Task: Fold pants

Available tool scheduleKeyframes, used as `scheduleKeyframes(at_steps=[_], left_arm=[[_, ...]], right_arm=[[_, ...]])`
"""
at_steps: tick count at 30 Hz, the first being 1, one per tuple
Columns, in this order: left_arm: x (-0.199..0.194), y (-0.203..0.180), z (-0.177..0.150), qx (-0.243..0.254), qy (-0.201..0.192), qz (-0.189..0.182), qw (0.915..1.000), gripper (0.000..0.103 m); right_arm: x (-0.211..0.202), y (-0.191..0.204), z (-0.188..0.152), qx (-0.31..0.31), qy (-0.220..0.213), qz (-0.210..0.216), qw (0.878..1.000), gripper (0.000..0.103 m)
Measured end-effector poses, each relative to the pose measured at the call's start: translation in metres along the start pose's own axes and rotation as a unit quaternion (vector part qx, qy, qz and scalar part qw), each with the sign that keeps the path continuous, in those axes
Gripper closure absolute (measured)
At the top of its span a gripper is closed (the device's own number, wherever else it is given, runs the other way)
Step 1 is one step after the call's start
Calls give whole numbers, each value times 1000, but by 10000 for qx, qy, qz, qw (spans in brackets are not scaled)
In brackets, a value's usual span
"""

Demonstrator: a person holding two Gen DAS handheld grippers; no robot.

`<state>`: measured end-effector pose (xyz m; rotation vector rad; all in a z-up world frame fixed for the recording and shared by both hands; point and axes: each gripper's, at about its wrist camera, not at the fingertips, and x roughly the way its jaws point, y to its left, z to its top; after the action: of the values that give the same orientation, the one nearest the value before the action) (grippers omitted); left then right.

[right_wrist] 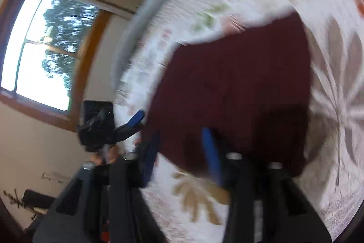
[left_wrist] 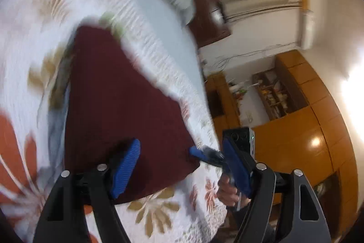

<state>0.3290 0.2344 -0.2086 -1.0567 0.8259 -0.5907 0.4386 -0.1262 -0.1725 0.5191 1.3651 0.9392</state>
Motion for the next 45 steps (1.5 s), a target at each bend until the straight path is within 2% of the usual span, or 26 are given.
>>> scheduleKeyframes(at_steps=[1, 3, 7, 10, 13, 14, 15, 16, 18, 20, 21, 22, 23, 24, 26, 27, 29, 30, 32, 35, 36, 39, 42, 45], left_arm=[[3, 7, -6, -35, -29, 19, 10000, 29], [6, 13, -9, -78, -44, -62, 9999, 30], [7, 15, -3, -204, 50, -164, 9996, 30], [2, 14, -5, -236, -17, -300, 9993, 30], [-9, 10, -15, -287, -226, -415, 9985, 26], [-13, 6, -17, -251, -335, -325, 9986, 24], [-13, 1, -18, -175, -382, -160, 9990, 20], [-11, -3, -19, -72, -356, 28, 9993, 20], [-8, -6, -22, -1, -247, 242, 9994, 20], [-11, -12, -28, -13, -223, 418, 9989, 20], [-16, -19, -33, 30, -209, 535, 9983, 19], [-21, -30, -40, 141, -178, 809, 9965, 19], [-26, -40, -47, 278, -162, 1057, 9939, 19], [-35, -58, -60, 608, -172, 1346, 9889, 18], [-47, -94, -87, 1283, -227, 1832, 9744, 16], [-55, -116, -107, 1695, -321, 2182, 9605, 15], [-67, -146, -139, 2199, -469, 2699, 9363, 15], [-74, -163, -163, 2456, -570, 3041, 9187, 15], [-82, -180, -193, 2622, -577, 3475, 8984, 14], [-95, -194, -230, 2701, -627, 3778, 8834, 14], [-100, -198, -247, 2742, -674, 3930, 8751, 14], [-117, -210, -281, 2776, -855, 4143, 8626, 14], [-132, -223, -307, 2694, -1095, 4404, 8494, 14], [-139, -239, -323, 2694, -977, 4479, 8469, 14]], right_arm=[[1, -15, -3, 185, 7, -36, 9998, 103], [-2, -32, -8, 463, -74, 272, 9985, 103], [-10, -28, -9, 406, -98, 195, 9989, 103], [-27, -28, -10, 479, -287, 147, 9983, 97], [-38, -24, -9, 556, -546, 275, 9966, 70], [-40, -20, -10, 576, -692, 300, 9955, 60], [-38, -21, -6, 588, -754, 302, 9950, 58], [-36, -22, -6, 629, -784, 234, 9947, 59], [-28, -28, -4, 906, -828, 23, 9924, 71], [-33, -33, -10, 1187, -1011, 76, 9877, 72], [-39, -28, -17, 1166, -1150, -70, 9865, 69], [-47, -22, -24, 1106, -1269, -255, 9854, 62], [-52, -15, -32, 1049, -1369, -458, 9839, 47], [-62, -2, -48, 914, -1553, -700, 9811, 38], [-78, 32, -89, 435, -1813, -1284, 9740, 30], [-83, 53, -115, 128, -1914, -1582, 9686, 21], [-86, 80, -161, -228, -2034, -2008, 9580, 13], [-84, 93, -185, -365, -2081, -2175, 9529, 12], [-83, 114, -237, -515, -2119, -2455, 9446, 11], [-77, 136, -295, -617, -2106, -2818, 9340, 10], [-77, 139, -313, -639, -2110, -2929, 9304, 8], [-80, 161, -353, -711, -2256, -3270, 9149, 5], [-90, 188, -389, -813, -2595, -3704, 8882, 3], [-96, 215, -406, -1055, -2694, -3921, 8732, 3]])
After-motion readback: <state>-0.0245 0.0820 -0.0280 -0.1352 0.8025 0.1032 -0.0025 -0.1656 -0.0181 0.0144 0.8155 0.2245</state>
